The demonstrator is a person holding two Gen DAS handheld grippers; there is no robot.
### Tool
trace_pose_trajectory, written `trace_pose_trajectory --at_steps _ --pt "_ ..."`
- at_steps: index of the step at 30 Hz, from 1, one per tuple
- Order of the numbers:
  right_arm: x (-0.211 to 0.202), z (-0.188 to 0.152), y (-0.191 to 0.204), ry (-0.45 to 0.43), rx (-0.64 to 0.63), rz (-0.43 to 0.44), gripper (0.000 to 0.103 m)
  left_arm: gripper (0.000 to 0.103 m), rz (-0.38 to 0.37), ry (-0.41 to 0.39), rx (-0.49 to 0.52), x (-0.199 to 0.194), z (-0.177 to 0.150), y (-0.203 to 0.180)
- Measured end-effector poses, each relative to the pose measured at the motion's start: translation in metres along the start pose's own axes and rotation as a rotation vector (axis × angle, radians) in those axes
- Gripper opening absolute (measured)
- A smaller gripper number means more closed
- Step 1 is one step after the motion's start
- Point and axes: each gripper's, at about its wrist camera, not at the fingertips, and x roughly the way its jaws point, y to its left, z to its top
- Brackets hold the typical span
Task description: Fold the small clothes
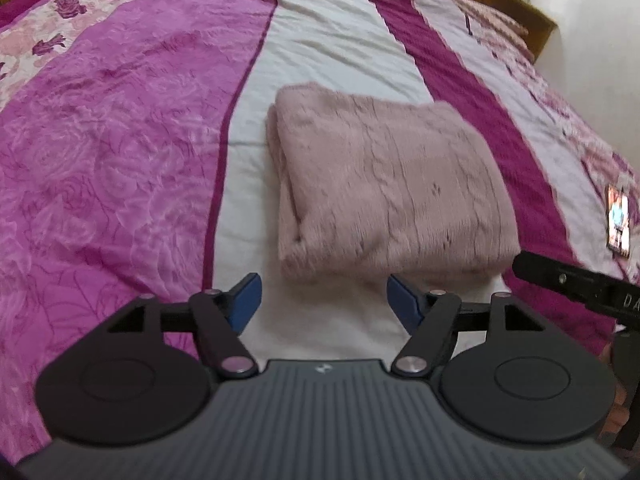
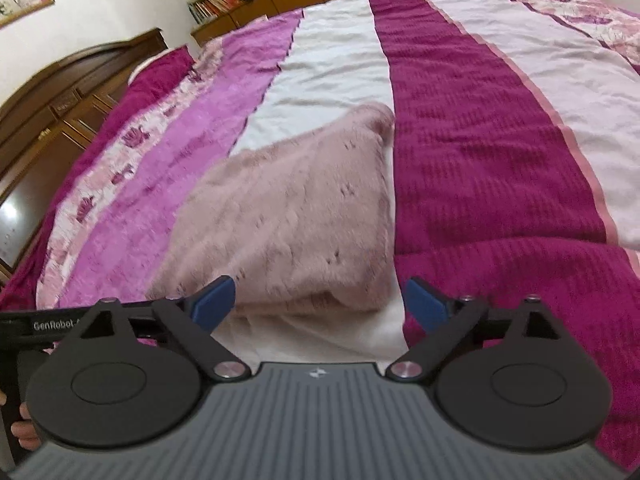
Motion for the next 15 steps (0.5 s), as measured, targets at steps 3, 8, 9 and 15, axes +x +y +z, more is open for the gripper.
trace_pose_trajectory --at_steps 3,8,9,15 --pt "0.005 -0.005 0.000 0.032 -0.004 -0.033 0.102 0.071 0.034 0.023 0.008 0.005 -0.006 -0.005" --pt "0.014 -0.011 0.003 0.076 -0.037 -0.049 0.103 0.071 0.071 0.058 0.009 0.017 -0.013 -0.008" --pt "0.016 -0.012 0.003 0.083 -0.040 -0.047 0.103 0.071 0.079 0.063 0.009 0.019 -0.014 -0.009" --pt "0.028 -0.015 0.003 0.126 -0.041 -0.062 0.103 0.071 0.121 0.106 0.001 0.032 -0.018 -0.011"
